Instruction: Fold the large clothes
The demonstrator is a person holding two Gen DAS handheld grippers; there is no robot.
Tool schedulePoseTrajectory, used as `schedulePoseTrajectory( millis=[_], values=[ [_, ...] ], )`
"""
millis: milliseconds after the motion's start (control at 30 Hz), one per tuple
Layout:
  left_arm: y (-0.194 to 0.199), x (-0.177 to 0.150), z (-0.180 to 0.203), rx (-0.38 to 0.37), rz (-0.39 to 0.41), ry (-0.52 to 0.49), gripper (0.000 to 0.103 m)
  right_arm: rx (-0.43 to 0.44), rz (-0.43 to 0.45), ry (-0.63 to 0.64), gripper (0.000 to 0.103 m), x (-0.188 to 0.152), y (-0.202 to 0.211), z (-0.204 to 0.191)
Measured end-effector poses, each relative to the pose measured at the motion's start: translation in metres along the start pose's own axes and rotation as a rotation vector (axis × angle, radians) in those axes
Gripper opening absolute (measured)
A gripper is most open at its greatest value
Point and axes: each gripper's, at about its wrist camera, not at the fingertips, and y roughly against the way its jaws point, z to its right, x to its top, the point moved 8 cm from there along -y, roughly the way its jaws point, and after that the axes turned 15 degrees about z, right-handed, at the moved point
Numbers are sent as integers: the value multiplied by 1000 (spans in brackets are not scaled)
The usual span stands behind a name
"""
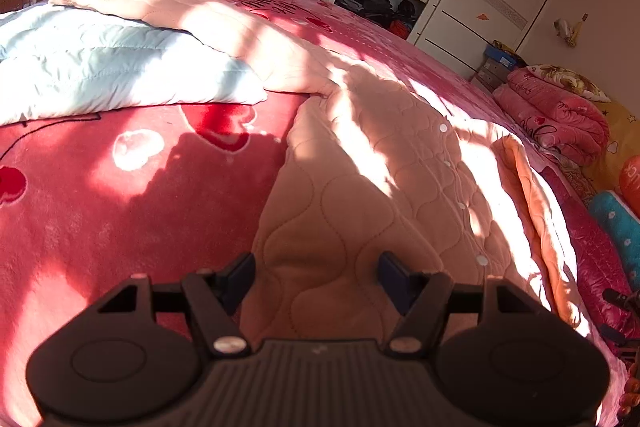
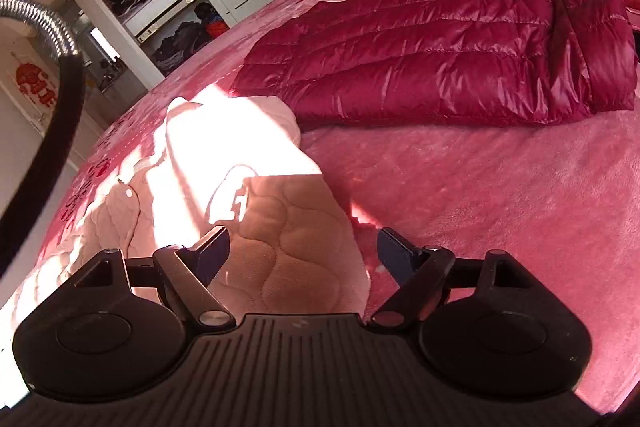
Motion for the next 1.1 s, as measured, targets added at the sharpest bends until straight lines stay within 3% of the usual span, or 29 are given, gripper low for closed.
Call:
schedulePoseTrajectory(
  millis=[100, 167, 233, 300, 333, 400, 500, 767, 933, 1100],
  values=[
    [6, 9, 7, 4, 30, -47, 68, 101, -49, 147, 101, -20, -4, -39],
    [12, 14, 13, 9, 58, -76, 68, 92, -65, 291, 101, -36, -9, -55],
    [18, 17, 19, -2, 74, -92, 68, 30, -72, 471, 95, -55, -19, -65],
    [23, 19, 27, -6, 82, -125, 68, -37, -70, 573, 68, -62, -31, -62],
    [25, 19, 30, -7, 86, -140, 68, -47, -69, 581, 63, -63, -34, -61],
    [29, 18, 37, -14, 91, -177, 68, -55, -66, 537, 39, -57, -39, -57],
    [31, 15, 47, -24, 86, -208, 68, -53, -34, 470, 20, -38, -36, -45],
    [31, 14, 70, -25, 76, -254, 68, -2, 152, 184, 16, 62, -22, -15],
    [23, 9, 82, -28, 52, -276, 68, -22, 293, 117, 16, 145, -24, 11],
    [13, -1, 97, -50, 19, -304, 68, -77, 338, 135, 16, 213, -63, 36]
  ],
)
